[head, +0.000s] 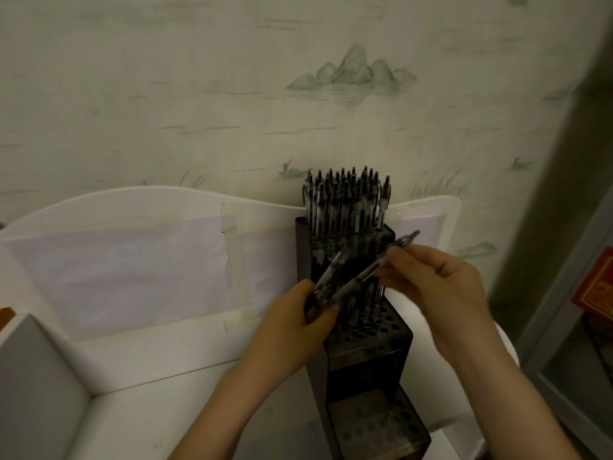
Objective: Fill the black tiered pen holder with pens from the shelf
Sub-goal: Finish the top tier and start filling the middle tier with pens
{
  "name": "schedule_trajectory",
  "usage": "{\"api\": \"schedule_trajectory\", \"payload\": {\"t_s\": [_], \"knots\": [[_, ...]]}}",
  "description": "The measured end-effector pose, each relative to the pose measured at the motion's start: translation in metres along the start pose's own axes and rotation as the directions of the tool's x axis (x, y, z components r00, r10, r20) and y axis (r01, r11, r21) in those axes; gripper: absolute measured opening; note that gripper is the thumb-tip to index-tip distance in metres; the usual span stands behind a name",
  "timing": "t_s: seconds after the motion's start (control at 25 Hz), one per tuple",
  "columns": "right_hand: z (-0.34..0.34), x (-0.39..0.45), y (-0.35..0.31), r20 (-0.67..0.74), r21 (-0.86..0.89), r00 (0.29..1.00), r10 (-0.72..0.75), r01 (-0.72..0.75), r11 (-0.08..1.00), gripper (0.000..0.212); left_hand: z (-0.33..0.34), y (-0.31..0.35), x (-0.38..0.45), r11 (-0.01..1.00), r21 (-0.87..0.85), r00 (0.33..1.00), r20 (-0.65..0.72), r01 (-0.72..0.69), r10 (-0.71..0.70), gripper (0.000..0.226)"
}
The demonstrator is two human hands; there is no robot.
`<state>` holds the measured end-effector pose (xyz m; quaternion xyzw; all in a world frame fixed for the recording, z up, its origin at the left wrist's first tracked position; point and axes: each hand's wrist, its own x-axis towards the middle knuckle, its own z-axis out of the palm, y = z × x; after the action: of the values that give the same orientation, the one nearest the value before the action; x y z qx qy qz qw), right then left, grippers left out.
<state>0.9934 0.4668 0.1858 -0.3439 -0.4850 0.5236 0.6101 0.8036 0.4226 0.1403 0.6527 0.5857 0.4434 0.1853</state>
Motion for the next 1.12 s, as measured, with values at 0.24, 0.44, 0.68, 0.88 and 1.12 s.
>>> {"api": "schedule_trajectory", "payload": {"t_s": [0.24,0.44,0.68,0.88,1.12], "knots": [[-0.011,0.011,0.007,-0.073,-0.429,0.956,-0.283,0.226,0.874,0.014,-0.003,0.001,0.0,1.0,0.015,1.0,-0.028,-0.007,0.007,0.03],[-0.009,0.013,0.043,0.016,-0.64,0.935,-0.355,0.283,0.715,0.013,-0.005,0.002,-0.002,1.0,0.017,0.999,-0.04,0.003,-0.003,0.03],[-0.007,0.016,0.063,0.054,-0.687,0.95,-0.307,0.259,0.679,0.018,-0.011,0.001,-0.005,1.0,-0.009,0.999,-0.045,0.019,-0.019,0.027],[-0.003,0.028,0.054,0.122,-0.741,0.956,-0.268,0.267,0.616,0.017,-0.011,0.002,-0.004,1.0,0.004,0.998,-0.057,0.01,-0.009,0.029],[-0.003,0.038,0.043,0.116,-0.786,0.974,-0.196,0.21,0.581,0.016,-0.013,0.003,-0.005,1.0,-0.01,0.998,-0.058,0.007,-0.007,0.03]]}}
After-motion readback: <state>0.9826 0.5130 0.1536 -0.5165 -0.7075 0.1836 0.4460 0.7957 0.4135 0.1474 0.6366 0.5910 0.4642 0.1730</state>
